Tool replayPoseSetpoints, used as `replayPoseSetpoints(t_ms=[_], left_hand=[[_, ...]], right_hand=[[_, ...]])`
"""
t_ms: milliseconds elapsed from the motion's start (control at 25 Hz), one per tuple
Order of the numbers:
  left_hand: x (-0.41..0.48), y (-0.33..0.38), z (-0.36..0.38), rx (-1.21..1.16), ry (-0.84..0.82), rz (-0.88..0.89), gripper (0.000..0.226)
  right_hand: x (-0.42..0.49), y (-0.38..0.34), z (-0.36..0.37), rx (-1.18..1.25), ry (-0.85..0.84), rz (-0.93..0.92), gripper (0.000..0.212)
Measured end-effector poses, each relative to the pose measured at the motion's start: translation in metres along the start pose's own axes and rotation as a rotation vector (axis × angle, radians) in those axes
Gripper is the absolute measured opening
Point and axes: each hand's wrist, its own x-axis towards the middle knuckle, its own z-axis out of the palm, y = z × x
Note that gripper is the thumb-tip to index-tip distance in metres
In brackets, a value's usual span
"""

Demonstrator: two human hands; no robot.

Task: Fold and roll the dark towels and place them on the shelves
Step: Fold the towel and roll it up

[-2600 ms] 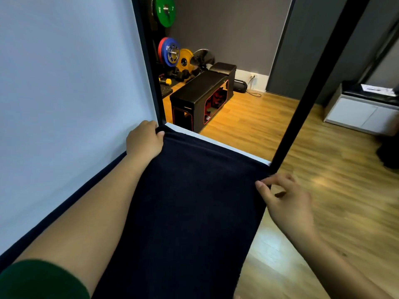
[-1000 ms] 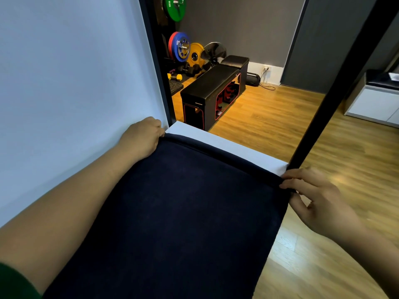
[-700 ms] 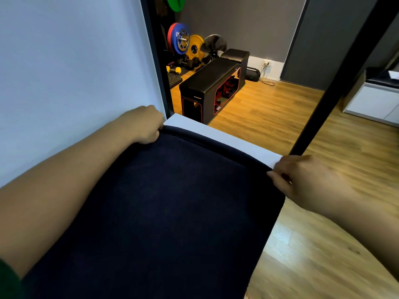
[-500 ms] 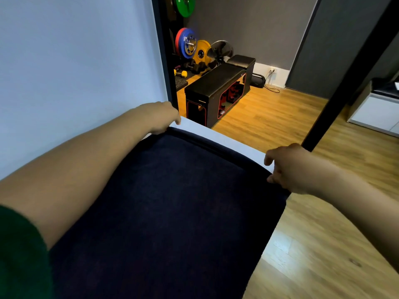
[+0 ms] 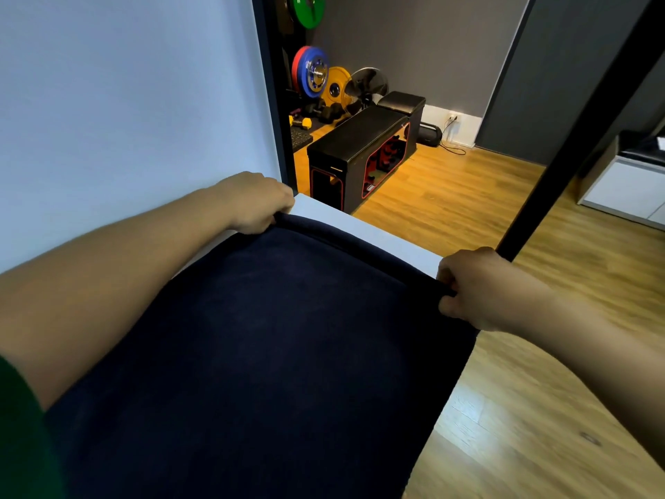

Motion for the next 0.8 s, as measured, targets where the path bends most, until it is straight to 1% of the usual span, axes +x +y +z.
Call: replayPoseSetpoints(t_ms=[80, 120, 160, 240, 280, 320, 360, 400, 440, 480, 560, 600, 640, 680, 720, 760, 800], left_hand=[[-0.004, 0.001, 0.004, 0.074, 0.019, 0.009, 0.011], [-0.007, 0.001, 0.008, 0.075, 0.054, 0.004, 0.010], [-0.010, 0.001, 0.012, 0.070, 0.101, 0.001, 0.010], [-0.016, 0.003, 0.020, 0.012, 0.185, -0.029, 0.009], [-0.019, 0.004, 0.024, -0.017, 0.216, -0.044, 0.011], [-0.021, 0.005, 0.026, -0.015, 0.236, -0.051, 0.019], [-0.023, 0.006, 0.029, 0.035, 0.254, -0.043, 0.026], [-0.025, 0.006, 0.032, 0.114, 0.288, -0.023, 0.027], [-0.028, 0.007, 0.035, 0.170, 0.331, 0.002, 0.022], [-0.031, 0.008, 0.037, 0.208, 0.336, 0.029, 0.019], [-0.038, 0.009, 0.041, 0.223, 0.341, 0.075, 0.025], [-0.039, 0.010, 0.043, 0.232, 0.342, 0.087, 0.027], [-0.040, 0.012, 0.044, 0.257, 0.355, 0.091, 0.029], [-0.040, 0.015, 0.043, 0.283, 0.362, 0.082, 0.030], [-0.042, 0.019, 0.042, 0.317, 0.336, 0.073, 0.027], [-0.045, 0.025, 0.041, 0.337, 0.268, 0.055, 0.023], [-0.049, 0.029, 0.043, 0.344, 0.193, 0.001, 0.026]], right_hand=[[-0.005, 0.002, 0.006, 0.010, 0.060, -0.007, 0.014], [-0.008, 0.003, 0.010, -0.010, 0.102, -0.031, 0.014], [-0.011, 0.004, 0.015, -0.046, 0.160, -0.082, 0.014], [-0.019, 0.004, 0.028, -0.160, 0.308, -0.258, 0.021], [-0.023, 0.004, 0.033, -0.224, 0.369, -0.344, 0.026], [-0.027, 0.004, 0.036, -0.284, 0.409, -0.401, 0.030], [-0.031, 0.001, 0.036, -0.345, 0.422, -0.444, 0.031], [-0.034, -0.001, 0.036, -0.405, 0.437, -0.484, 0.030], [-0.037, -0.004, 0.036, -0.446, 0.456, -0.523, 0.027], [-0.040, -0.007, 0.035, -0.469, 0.469, -0.549, 0.026], [-0.042, -0.008, 0.036, -0.475, 0.427, -0.599, 0.021], [-0.042, -0.004, 0.038, -0.424, 0.386, -0.601, 0.016], [-0.041, -0.002, 0.037, -0.363, 0.336, -0.564, 0.014], [-0.040, 0.000, 0.033, -0.297, 0.276, -0.497, 0.017], [-0.038, 0.000, 0.026, -0.208, 0.192, -0.418, 0.028], [-0.036, -0.002, 0.018, -0.083, 0.126, -0.347, 0.036], [-0.033, -0.004, 0.011, 0.086, 0.085, -0.267, 0.035]])
